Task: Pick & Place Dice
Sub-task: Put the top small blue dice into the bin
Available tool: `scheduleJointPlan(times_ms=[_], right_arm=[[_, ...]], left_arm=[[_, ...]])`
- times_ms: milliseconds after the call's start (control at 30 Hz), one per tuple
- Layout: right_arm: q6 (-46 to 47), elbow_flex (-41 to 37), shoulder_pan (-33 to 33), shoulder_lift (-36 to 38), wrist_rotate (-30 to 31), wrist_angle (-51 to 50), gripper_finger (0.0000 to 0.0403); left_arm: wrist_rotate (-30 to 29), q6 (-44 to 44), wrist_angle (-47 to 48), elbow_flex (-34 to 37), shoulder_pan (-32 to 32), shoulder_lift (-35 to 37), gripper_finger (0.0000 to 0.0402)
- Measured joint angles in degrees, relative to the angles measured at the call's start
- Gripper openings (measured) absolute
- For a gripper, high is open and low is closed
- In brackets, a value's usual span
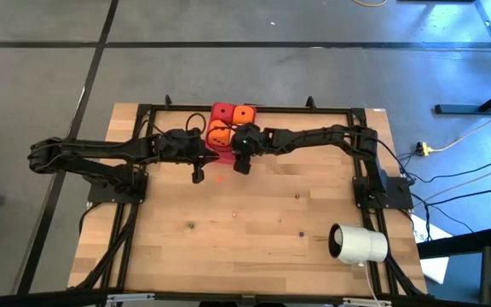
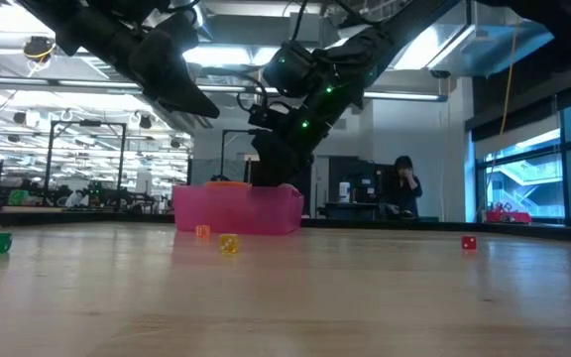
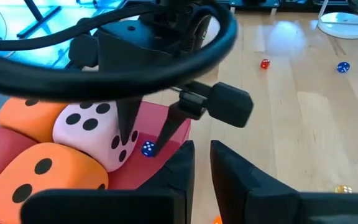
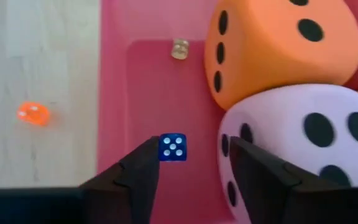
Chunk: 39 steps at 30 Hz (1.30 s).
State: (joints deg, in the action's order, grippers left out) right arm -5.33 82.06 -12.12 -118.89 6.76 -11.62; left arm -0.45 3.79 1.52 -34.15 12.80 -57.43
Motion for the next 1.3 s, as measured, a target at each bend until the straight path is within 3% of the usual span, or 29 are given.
scheduleJointPlan(times_ms=[200, 433, 933, 1200, 1300], right_arm=[[-2.51, 0.65, 0.00, 0.28, 1.49, -1.56, 0.0231], [-5.97, 6.98, 0.18, 1.27, 9.86, -10.42, 0.0239], [-8.83, 6.34, 1.28, 0.87, 4.65, -16.53, 0.0240], [-15.35, 6.34, 2.39, 0.87, 15.86, -16.52, 0.0240], [-16.59, 6.34, 1.04, 0.87, 14.44, -16.48, 0.0240]], left_arm=[[0.01, 0.00, 0.00, 0.00, 0.00, 0.00, 0.0046], [0.03, 0.00, 0.00, 0.00, 0.00, 0.00, 0.0044], [0.04, -0.01, 0.02, 0.00, 0.00, 0.00, 0.0044], [0.04, -0.02, 0.02, 0.00, 0.00, 0.00, 0.0045], [0.05, -0.02, 0.02, 0.00, 0.00, 0.00, 0.0042]])
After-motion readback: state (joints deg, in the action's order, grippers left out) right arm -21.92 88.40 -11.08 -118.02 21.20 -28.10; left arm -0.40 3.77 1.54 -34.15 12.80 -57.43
